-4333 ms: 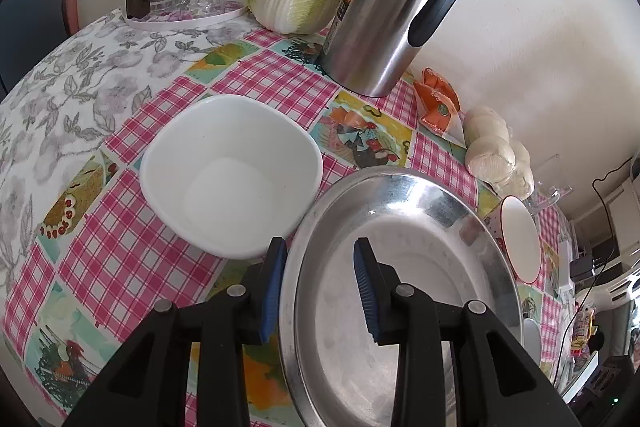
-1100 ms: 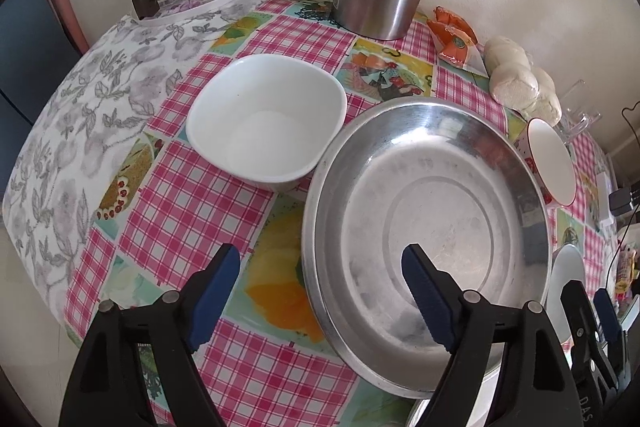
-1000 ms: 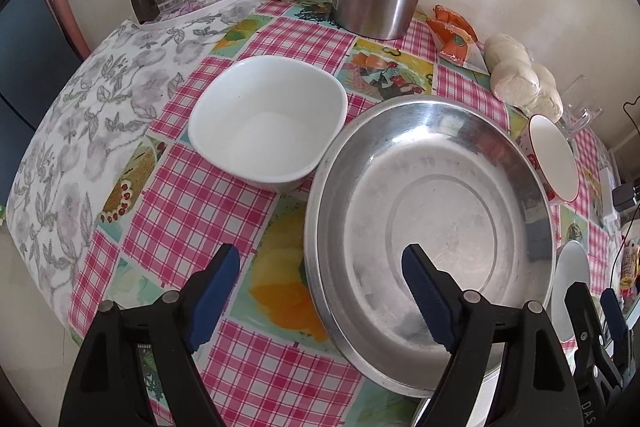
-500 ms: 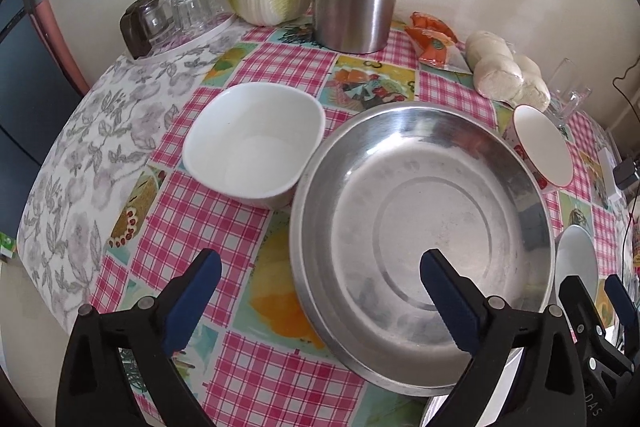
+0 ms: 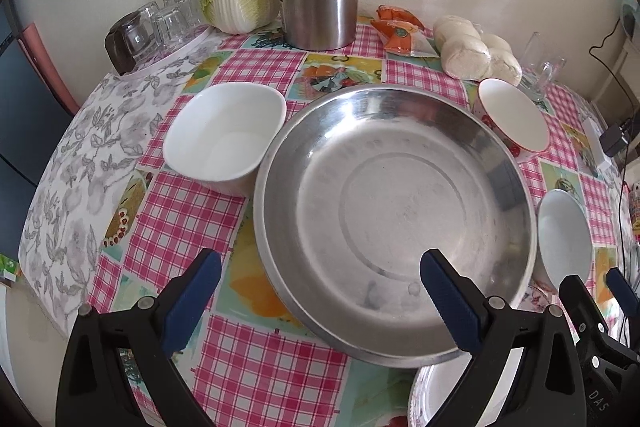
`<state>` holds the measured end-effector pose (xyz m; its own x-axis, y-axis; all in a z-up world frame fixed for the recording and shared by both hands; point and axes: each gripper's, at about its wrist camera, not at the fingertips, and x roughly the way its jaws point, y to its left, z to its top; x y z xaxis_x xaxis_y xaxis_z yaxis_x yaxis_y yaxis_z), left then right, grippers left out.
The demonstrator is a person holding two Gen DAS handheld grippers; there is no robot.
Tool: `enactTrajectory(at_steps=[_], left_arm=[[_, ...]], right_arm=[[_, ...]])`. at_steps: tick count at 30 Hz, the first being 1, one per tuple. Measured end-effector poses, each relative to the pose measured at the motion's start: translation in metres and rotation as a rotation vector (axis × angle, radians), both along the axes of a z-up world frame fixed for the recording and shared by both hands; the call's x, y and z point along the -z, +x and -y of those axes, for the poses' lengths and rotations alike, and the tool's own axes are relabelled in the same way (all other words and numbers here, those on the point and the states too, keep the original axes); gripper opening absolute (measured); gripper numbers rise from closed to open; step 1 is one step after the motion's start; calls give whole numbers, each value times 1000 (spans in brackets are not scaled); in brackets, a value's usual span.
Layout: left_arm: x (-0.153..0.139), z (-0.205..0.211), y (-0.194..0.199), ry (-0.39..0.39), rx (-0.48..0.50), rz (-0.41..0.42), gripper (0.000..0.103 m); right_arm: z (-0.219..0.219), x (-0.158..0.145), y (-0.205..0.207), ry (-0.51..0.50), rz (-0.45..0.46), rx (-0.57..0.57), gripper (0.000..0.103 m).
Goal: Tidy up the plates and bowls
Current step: 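Move both grippers to the rim of the pink-rose white plate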
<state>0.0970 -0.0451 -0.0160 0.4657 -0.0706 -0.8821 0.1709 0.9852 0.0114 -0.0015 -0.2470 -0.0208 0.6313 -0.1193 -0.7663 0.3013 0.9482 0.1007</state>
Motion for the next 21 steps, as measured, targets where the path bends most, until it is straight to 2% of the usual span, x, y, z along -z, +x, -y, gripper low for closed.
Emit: enactTrajectory(at_steps=[3,6,11,21], left_arm=[[-2,-1,-12,-47,-2,6,100],[0,3,-21,-57,11,11,100],[4,11,-39,-81,42,18,100],[17,17,-59,-120,82,-51,100]], right_arm=[[5,1,-12,64,21,2,103],[8,2,-23,113,41,9,103],[13,4,-36,112,49,42,103],[34,24,-55,167,-19,131,103]])
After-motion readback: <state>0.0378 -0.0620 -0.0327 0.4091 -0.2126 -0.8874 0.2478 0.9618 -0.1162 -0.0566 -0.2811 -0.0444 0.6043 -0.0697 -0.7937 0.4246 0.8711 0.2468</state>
